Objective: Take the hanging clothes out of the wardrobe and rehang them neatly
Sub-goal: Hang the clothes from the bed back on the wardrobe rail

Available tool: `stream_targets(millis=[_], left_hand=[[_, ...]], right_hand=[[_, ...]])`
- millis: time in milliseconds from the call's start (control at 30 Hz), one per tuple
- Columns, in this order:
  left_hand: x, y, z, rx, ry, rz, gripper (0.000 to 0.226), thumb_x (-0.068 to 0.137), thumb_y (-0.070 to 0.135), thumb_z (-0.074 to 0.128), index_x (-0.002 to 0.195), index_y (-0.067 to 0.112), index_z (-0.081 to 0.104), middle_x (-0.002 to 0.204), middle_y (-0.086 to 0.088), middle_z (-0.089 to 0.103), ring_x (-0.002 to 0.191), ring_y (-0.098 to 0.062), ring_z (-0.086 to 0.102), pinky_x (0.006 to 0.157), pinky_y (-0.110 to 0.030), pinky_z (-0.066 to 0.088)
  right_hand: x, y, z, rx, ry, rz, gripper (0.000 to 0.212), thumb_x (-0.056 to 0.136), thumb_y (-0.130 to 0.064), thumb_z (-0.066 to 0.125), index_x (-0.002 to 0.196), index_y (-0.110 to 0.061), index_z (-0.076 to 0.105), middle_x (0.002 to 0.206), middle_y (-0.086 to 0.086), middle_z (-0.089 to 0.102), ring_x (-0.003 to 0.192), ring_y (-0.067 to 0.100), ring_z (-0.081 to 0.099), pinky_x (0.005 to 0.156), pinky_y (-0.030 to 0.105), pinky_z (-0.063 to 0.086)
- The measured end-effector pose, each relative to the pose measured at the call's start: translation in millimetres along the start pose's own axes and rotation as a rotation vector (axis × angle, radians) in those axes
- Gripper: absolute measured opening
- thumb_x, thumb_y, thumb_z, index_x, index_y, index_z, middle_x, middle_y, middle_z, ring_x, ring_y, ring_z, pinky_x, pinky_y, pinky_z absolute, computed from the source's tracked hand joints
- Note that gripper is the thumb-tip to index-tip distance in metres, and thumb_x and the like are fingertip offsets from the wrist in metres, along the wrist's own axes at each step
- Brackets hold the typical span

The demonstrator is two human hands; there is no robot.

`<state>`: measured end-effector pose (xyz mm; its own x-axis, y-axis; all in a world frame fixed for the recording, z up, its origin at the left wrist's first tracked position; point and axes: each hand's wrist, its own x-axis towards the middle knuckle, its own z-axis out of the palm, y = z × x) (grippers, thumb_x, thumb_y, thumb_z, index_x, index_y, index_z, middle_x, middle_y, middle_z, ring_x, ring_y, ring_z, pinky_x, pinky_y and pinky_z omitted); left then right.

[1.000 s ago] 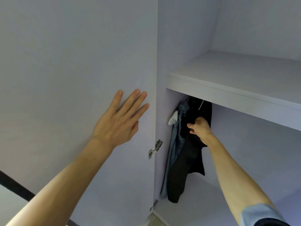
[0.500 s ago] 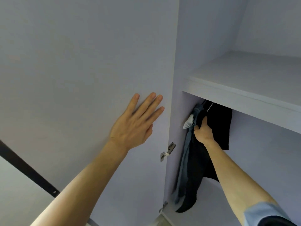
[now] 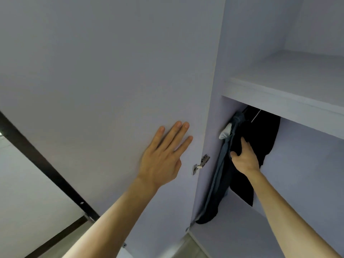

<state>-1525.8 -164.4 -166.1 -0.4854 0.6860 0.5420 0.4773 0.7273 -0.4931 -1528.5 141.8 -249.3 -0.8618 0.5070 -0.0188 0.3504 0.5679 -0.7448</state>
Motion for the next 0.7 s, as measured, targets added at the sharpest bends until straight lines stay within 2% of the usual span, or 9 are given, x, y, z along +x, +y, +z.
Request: stream_targets(millis=[67, 200, 333, 400, 467, 533, 600, 700], left_hand=[[-41, 15, 7, -0.099, -0.089, -0.065, 0.072, 0.089, 0.025, 0.052, 0.157, 0.024, 0.028, 0.166, -0.006, 0.012, 0.154, -0.023, 0.008, 0.124, -0.048, -0.002], [-149, 41, 15, -0.271, -0.374, -0.189, 0.077, 0.083, 0.027, 0.061, 0.155, 0.030, 0.033, 0.166, -0.007, 0.014, 0.154, -0.023, 0.007, 0.124, -0.050, 0.001], [-280, 61, -2, -0.459, -0.677, -0.411, 0.073, 0.078, 0.034, 0.065, 0.148, 0.031, 0.043, 0.155, -0.010, 0.041, 0.145, -0.031, 0.036, 0.116, -0.055, 0.032], [-351, 67, -14, -0.522, -0.836, -0.565, 0.068, 0.078, 0.036, 0.059, 0.145, 0.032, 0.047, 0.150, -0.009, 0.049, 0.140, -0.030, 0.044, 0.111, -0.056, 0.038], [-418, 64, -28, -0.561, -0.993, -0.743, 0.065, 0.081, 0.036, 0.056, 0.145, 0.032, 0.048, 0.150, -0.007, 0.049, 0.141, -0.029, 0.043, 0.112, -0.056, 0.035], [-480, 54, -46, -0.568, -1.153, -0.901, 0.064, 0.088, 0.037, 0.051, 0.151, 0.034, 0.038, 0.158, -0.004, 0.038, 0.148, -0.026, 0.030, 0.118, -0.053, 0.024], [-541, 42, -66, -0.575, -1.224, -1.068, 0.064, 0.090, 0.038, 0.045, 0.153, 0.034, 0.033, 0.160, -0.002, 0.032, 0.150, -0.024, 0.024, 0.119, -0.050, 0.020], [-626, 28, -99, -0.571, -1.287, -1.327, 0.062, 0.090, 0.040, 0.041, 0.151, 0.034, 0.033, 0.159, -0.001, 0.034, 0.148, -0.022, 0.027, 0.118, -0.048, 0.022]], right_hand=[[-40, 2, 14, 0.028, -0.047, -0.069, 0.064, 0.100, -0.022, 0.055, 0.157, -0.023, 0.026, 0.163, 0.003, 0.024, 0.149, 0.021, 0.024, 0.120, 0.034, 0.021], [-135, 5, 55, -0.006, -0.238, -0.190, 0.046, 0.100, -0.024, 0.057, 0.145, -0.027, 0.048, 0.149, -0.010, 0.044, 0.143, 0.013, 0.034, 0.112, 0.025, 0.028], [-235, 3, 112, -0.111, -0.410, -0.350, 0.033, 0.097, -0.022, 0.062, 0.130, -0.025, 0.065, 0.141, -0.009, 0.054, 0.140, 0.016, 0.040, 0.108, 0.019, 0.028], [-280, 1, 145, -0.197, -0.511, -0.423, 0.033, 0.094, -0.031, 0.059, 0.125, -0.027, 0.068, 0.137, -0.008, 0.059, 0.137, 0.019, 0.044, 0.111, 0.023, 0.028], [-323, -8, 178, -0.268, -0.625, -0.500, 0.037, 0.092, -0.037, 0.054, 0.126, -0.031, 0.067, 0.139, -0.010, 0.057, 0.140, 0.016, 0.040, 0.115, 0.025, 0.025], [-365, -25, 210, -0.339, -0.729, -0.601, 0.035, 0.096, -0.033, 0.055, 0.130, -0.031, 0.065, 0.142, -0.013, 0.053, 0.144, 0.013, 0.033, 0.117, 0.023, 0.019], [-405, -45, 244, -0.388, -0.829, -0.716, 0.035, 0.096, -0.028, 0.058, 0.131, -0.029, 0.064, 0.144, -0.011, 0.053, 0.145, 0.013, 0.031, 0.118, 0.023, 0.018], [-464, -82, 302, -0.458, -0.973, -0.895, 0.038, 0.097, -0.030, 0.056, 0.135, -0.031, 0.060, 0.146, -0.009, 0.051, 0.146, 0.014, 0.029, 0.121, 0.029, 0.021]])
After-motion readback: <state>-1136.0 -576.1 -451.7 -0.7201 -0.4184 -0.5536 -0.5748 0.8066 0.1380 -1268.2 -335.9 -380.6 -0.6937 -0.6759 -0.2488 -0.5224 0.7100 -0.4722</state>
